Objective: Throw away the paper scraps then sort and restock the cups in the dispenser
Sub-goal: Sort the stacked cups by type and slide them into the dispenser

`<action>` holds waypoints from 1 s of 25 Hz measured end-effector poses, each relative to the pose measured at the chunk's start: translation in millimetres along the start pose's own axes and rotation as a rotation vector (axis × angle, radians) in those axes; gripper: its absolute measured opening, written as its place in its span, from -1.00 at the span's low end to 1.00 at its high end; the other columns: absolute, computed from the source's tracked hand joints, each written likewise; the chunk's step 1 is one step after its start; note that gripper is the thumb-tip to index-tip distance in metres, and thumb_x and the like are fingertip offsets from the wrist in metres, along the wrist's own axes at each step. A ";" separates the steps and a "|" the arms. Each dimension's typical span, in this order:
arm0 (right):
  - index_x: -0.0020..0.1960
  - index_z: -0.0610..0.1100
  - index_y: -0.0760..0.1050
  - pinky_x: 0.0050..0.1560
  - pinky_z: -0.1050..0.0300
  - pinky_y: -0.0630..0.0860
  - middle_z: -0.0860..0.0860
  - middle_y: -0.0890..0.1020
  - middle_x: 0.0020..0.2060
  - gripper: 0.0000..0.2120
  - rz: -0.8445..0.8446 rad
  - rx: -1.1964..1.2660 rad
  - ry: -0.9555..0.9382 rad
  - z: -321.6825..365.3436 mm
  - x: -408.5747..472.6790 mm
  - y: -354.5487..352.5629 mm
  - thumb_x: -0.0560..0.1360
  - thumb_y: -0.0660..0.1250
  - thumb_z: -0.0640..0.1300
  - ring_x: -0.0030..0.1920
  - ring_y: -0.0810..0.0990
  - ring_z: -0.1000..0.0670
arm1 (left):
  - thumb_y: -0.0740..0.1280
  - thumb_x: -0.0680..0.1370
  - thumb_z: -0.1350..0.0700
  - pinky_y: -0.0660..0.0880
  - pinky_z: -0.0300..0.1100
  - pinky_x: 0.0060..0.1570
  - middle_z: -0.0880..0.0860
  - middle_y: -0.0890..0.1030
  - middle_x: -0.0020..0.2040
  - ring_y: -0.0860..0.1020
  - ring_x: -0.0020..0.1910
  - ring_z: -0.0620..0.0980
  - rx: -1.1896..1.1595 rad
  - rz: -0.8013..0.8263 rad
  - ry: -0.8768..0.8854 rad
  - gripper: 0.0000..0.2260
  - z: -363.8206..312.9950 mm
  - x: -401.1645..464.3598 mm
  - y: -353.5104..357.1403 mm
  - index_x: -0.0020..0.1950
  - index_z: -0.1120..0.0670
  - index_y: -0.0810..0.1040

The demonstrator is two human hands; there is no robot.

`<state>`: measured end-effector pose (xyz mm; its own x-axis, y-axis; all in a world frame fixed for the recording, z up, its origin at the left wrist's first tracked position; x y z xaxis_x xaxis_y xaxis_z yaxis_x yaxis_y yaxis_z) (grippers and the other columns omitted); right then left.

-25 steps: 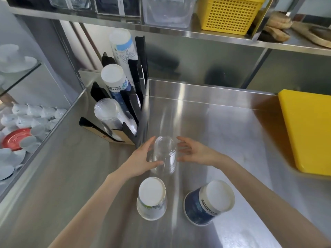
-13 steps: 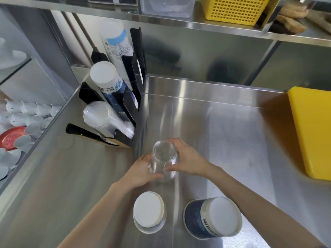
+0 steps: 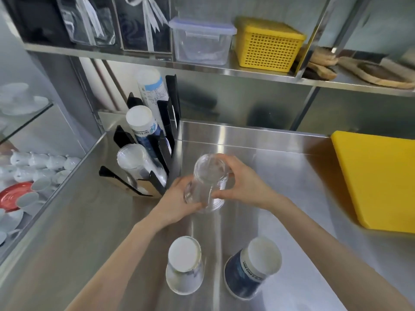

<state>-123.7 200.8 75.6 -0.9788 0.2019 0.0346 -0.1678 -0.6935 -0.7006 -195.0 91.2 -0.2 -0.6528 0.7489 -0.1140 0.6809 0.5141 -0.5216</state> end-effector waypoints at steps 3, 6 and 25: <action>0.35 -0.02 0.24 0.26 0.24 0.34 0.08 0.42 0.20 -0.25 -0.071 0.030 -0.097 41.9 -12.7 -19.3 0.25 0.53 -0.15 0.19 0.43 0.07 | 0.37 0.18 -0.23 0.42 0.01 0.28 0.04 0.43 0.26 0.44 0.21 -0.03 0.041 -0.090 0.094 -0.24 -31.9 -26.2 -31.4 0.34 -0.10 0.27; 0.36 0.01 0.21 0.23 0.32 0.37 0.04 0.40 0.30 -0.24 -0.092 0.062 -0.177 83.1 -17.9 -22.6 0.28 0.51 -0.13 0.23 0.41 0.12 | 0.46 0.30 -0.09 0.40 -0.11 0.25 0.04 0.39 0.31 0.44 0.25 0.00 0.043 -0.194 0.127 -0.27 -46.0 -50.4 -66.4 0.39 -0.03 0.23; 0.39 -0.05 0.16 0.34 0.03 0.36 -0.03 0.35 0.36 -0.28 -0.010 0.026 -0.226 141.4 87.9 62.8 0.34 0.44 -0.18 0.29 0.37 0.01 | 0.38 0.21 -0.22 0.36 -0.09 0.25 -0.02 0.45 0.27 0.42 0.26 -0.02 0.121 -0.228 0.028 -0.26 33.4 -25.8 -173.4 0.34 -0.08 0.27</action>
<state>-236.9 77.2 135.4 -0.9781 0.0505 0.2021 -0.1774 -0.7105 -0.6810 -307.3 -31.3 64.9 -0.7743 0.6315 0.0412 0.4714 0.6189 -0.6283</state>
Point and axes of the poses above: each hand's wrist, its own x-axis towards the middle knuckle, its own y-axis out of the palm, z = x × y, the point moved 8 cm from there along x, towards the middle knuckle
